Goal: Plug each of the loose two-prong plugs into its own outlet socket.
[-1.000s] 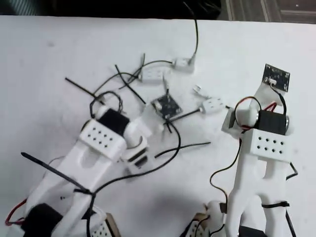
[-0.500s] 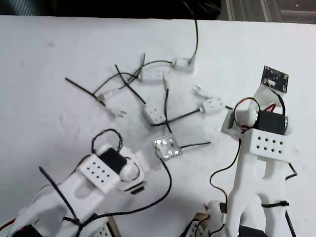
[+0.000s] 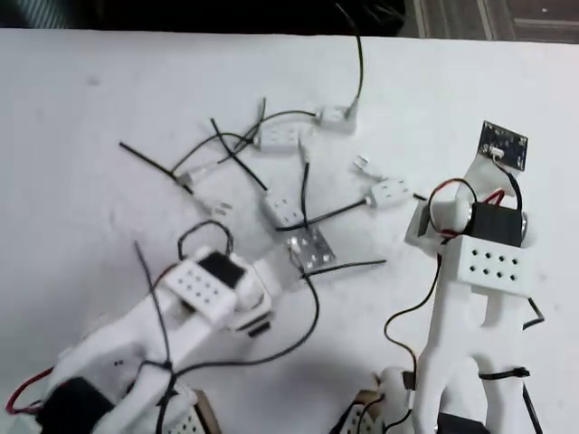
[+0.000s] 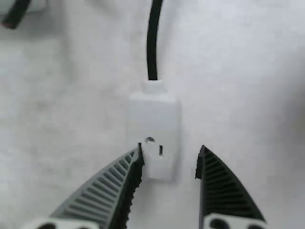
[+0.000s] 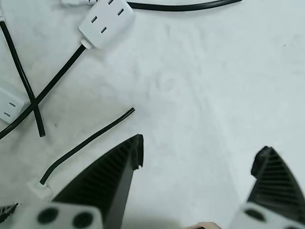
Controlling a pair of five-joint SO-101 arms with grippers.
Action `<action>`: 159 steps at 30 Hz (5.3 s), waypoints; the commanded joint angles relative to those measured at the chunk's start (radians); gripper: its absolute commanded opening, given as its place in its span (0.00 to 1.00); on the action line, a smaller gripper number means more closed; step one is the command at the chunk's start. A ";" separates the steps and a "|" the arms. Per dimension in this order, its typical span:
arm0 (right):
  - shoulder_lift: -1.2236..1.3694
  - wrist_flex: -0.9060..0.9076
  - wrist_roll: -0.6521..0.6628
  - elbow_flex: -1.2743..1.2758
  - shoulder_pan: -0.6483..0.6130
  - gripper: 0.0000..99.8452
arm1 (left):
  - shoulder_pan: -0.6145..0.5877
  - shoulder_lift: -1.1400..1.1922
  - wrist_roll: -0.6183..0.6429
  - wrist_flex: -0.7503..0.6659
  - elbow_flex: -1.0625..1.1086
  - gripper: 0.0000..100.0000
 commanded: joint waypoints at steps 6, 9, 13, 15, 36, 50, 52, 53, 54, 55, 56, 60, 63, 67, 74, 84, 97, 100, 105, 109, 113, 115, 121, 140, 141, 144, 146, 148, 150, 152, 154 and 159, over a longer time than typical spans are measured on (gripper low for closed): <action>-0.028 -0.015 0.012 -0.005 0.001 0.36 | -0.114 0.157 -0.066 0.002 -0.129 0.20; -0.028 -0.015 0.012 -0.005 0.001 0.36 | -0.130 0.157 -0.074 -0.005 -0.129 0.19; -0.028 -0.015 0.012 -0.005 0.001 0.36 | -0.139 0.157 -0.075 -0.009 -0.129 0.15; -0.028 -0.015 0.012 -0.005 0.001 0.36 | -0.139 0.157 -0.074 -0.029 -0.129 0.13; -0.027 -0.015 0.012 -0.005 0.001 0.36 | -0.343 0.156 -0.040 0.012 -0.278 0.24; -0.027 -0.015 0.012 -0.005 -0.001 0.36 | -0.414 0.157 -0.103 0.038 -0.347 0.24; -0.027 -0.015 0.012 -0.005 -0.001 0.36 | -0.383 0.162 -0.166 0.052 -0.339 0.24; -0.027 -0.015 0.012 -0.005 -0.001 0.36 | -0.374 0.165 -0.190 0.057 -0.339 0.24; -0.027 -0.015 0.012 -0.005 -0.001 0.36 | -0.369 0.166 -0.212 0.057 -0.338 0.24; -0.027 -0.015 0.012 -0.005 -0.001 0.36 | -0.367 0.166 -0.232 0.057 -0.338 0.25; -0.027 -0.015 0.012 -0.005 -0.001 0.36 | -0.367 0.166 -0.252 0.055 -0.338 0.25; -0.027 -0.015 0.012 -0.005 -0.001 0.36 | -0.364 0.168 -0.315 0.049 -0.338 0.25; -0.027 -0.015 0.012 -0.005 -0.001 0.36 | -0.355 0.168 -0.328 0.051 -0.338 0.25; -0.027 -0.015 0.012 -0.005 -0.001 0.36 | -0.344 0.168 -0.354 0.049 -0.338 0.25; -0.027 -0.015 0.012 -0.005 -0.001 0.36 | -0.306 0.170 -0.364 0.026 -0.347 0.25; -0.027 -0.015 0.012 -0.005 -0.001 0.36 | -0.323 0.421 -0.390 0.061 -0.508 0.24; -0.027 -0.015 0.012 -0.005 0.001 0.36 | -0.283 0.518 -0.233 0.222 -0.582 0.06; -0.027 -0.015 0.012 -0.005 0.001 0.36 | -0.246 0.518 -0.121 0.236 -0.580 0.04; -0.027 -0.015 0.012 -0.005 0.001 0.36 | -0.136 0.516 0.040 0.278 -0.582 0.03; -0.027 -0.015 0.012 -0.005 0.001 0.36 | -0.067 0.516 0.094 0.278 -0.580 0.03; -0.027 -0.015 0.012 -0.005 0.001 0.36 | -0.064 0.516 0.095 0.275 -0.582 0.04; -0.027 -0.015 0.012 -0.005 0.001 0.36 | -0.064 0.516 0.095 0.282 -0.577 0.07; -0.027 -0.013 0.012 -0.005 0.001 0.36 | -0.054 0.509 0.089 0.304 -0.582 0.16; -0.027 -0.012 0.012 -0.005 0.001 0.36 | -0.143 -0.054 0.087 0.446 -0.493 0.17; -0.027 -0.010 0.012 -0.005 0.001 0.36 | -0.143 -0.053 0.087 0.434 -0.474 0.17; -0.027 -0.010 0.012 -0.005 0.001 0.36 | -0.142 -0.053 0.091 0.354 -0.394 0.17; -0.027 -0.010 0.012 -0.005 0.001 0.36 | -0.142 -0.051 0.094 0.287 -0.331 0.17; -0.027 -0.010 0.012 -0.005 0.001 0.36 | -0.147 -0.051 0.092 0.244 -0.288 0.17; -0.027 -0.010 0.012 -0.005 0.001 0.36 | -0.150 -0.053 0.089 0.245 -0.282 0.17; -0.027 -0.012 0.012 -0.005 0.001 0.36 | -0.151 -0.058 0.069 0.278 -0.288 0.20; -0.027 -0.013 0.012 -0.005 0.001 0.36 | -0.153 -0.059 0.028 0.299 -0.292 0.24; -0.027 -0.013 0.012 -0.005 0.001 0.36 | -0.248 -0.047 -0.055 0.284 -0.276 0.23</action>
